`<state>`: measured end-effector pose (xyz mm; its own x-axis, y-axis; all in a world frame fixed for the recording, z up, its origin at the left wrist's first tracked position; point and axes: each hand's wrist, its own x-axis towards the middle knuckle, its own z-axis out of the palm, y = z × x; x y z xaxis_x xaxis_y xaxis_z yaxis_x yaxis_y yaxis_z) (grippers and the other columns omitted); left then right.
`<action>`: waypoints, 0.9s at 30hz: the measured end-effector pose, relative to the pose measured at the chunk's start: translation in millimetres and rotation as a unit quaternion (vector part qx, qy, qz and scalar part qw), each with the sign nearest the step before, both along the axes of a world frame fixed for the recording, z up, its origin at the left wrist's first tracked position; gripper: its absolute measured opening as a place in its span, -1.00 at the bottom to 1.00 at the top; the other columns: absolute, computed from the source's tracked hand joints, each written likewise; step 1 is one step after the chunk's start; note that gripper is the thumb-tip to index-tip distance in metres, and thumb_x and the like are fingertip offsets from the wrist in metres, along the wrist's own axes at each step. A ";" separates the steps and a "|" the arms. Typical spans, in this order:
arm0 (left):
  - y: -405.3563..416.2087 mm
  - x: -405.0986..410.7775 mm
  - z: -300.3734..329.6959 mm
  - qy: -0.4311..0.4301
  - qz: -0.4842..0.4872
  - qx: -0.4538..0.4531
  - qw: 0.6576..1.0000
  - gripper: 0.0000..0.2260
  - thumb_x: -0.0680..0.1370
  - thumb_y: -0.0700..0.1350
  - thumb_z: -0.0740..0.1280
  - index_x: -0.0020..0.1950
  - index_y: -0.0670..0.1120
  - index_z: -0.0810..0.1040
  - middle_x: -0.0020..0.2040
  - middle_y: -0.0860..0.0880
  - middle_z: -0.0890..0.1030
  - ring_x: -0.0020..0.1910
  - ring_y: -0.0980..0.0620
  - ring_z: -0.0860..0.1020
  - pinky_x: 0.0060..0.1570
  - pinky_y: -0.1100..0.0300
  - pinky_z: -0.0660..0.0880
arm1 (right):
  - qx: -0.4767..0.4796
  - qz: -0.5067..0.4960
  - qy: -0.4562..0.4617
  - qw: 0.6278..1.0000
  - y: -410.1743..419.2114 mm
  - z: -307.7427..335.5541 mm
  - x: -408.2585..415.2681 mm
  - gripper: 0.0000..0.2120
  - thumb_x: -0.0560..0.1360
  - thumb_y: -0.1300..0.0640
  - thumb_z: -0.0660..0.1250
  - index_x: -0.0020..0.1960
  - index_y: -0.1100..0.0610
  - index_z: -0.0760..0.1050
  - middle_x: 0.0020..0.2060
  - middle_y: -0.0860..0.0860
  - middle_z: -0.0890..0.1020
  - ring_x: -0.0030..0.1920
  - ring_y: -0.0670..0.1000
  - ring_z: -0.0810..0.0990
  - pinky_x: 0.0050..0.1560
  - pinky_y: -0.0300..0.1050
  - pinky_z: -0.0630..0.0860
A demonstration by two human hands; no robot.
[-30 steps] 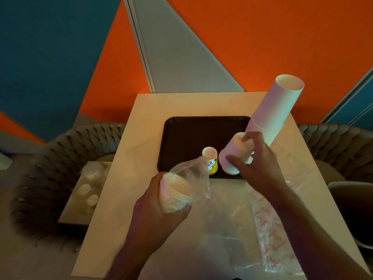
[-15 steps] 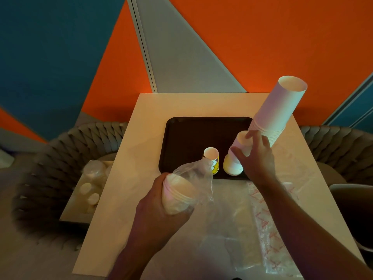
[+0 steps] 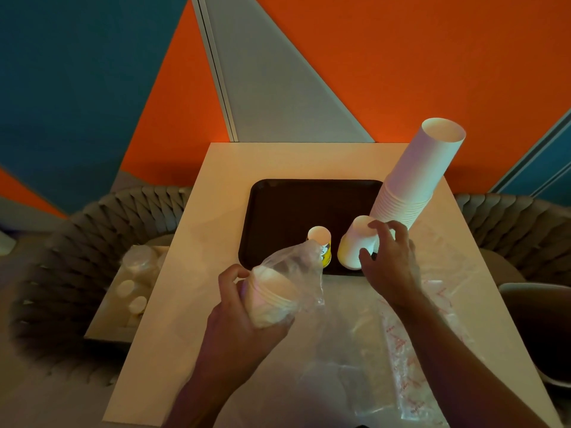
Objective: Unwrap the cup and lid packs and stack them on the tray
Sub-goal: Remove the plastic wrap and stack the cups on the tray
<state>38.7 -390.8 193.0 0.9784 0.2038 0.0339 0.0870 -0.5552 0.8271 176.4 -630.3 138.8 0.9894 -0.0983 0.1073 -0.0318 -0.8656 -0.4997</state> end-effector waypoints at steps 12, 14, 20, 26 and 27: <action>-8.6 5.0 -2.1 0.001 -0.034 0.021 0.999 -0.17 0.26 0.10 0.64 0.12 0.56 0.05 0.01 0.32 0.47 -0.04 0.21 0.55 -0.08 0.06 0.63 | 0.321 0.238 0.103 0.911 19.6 63.6 -38.6 -0.75 0.53 0.34 0.37 -0.06 0.01 0.69 -0.31 -0.09 0.69 -0.26 -0.10 0.64 -0.18 -0.19 0.50; -11.5 6.6 -0.1 0.003 -0.040 0.016 0.999 -0.19 0.26 0.11 0.64 0.10 0.58 0.07 0.02 0.33 0.47 -0.03 0.21 0.54 -0.09 0.14 0.60 | 0.326 0.274 0.125 0.896 20.5 65.6 -40.0 -0.76 0.55 0.30 0.39 -0.06 -0.03 0.70 -0.26 -0.05 0.71 -0.23 -0.06 0.64 -0.18 -0.09 0.54; -11.7 7.1 0.2 0.002 -0.045 0.009 0.999 -0.26 0.21 0.25 0.57 0.16 0.52 0.14 0.02 0.29 0.53 -0.06 0.14 0.60 -0.14 0.10 0.61 | 0.379 0.329 0.180 0.846 27.3 72.6 -43.1 -0.81 0.52 0.25 0.49 0.07 0.02 0.69 -0.01 -0.12 0.72 0.06 -0.10 0.68 0.09 -0.08 0.59; -11.8 7.0 0.5 -0.008 -0.059 0.000 0.998 -0.30 0.20 0.33 0.51 0.19 0.47 0.16 0.03 0.23 0.57 -0.08 0.10 0.63 -0.19 0.04 0.64 | 0.328 0.369 0.194 0.848 31.7 69.9 -42.1 -0.81 0.42 0.11 0.60 -0.01 0.09 0.67 0.23 -0.13 0.62 0.36 -0.14 0.52 0.32 0.01 0.53; -12.1 7.2 0.4 -0.007 -0.065 -0.002 0.998 -0.30 0.20 0.36 0.50 0.19 0.46 0.16 0.03 0.23 0.57 -0.08 0.10 0.63 -0.19 0.07 0.64 | 0.323 0.378 0.196 0.845 32.7 71.2 -42.6 -0.78 0.42 0.12 0.60 0.00 0.13 0.66 0.19 -0.16 0.63 0.33 -0.17 0.52 0.29 -0.08 0.54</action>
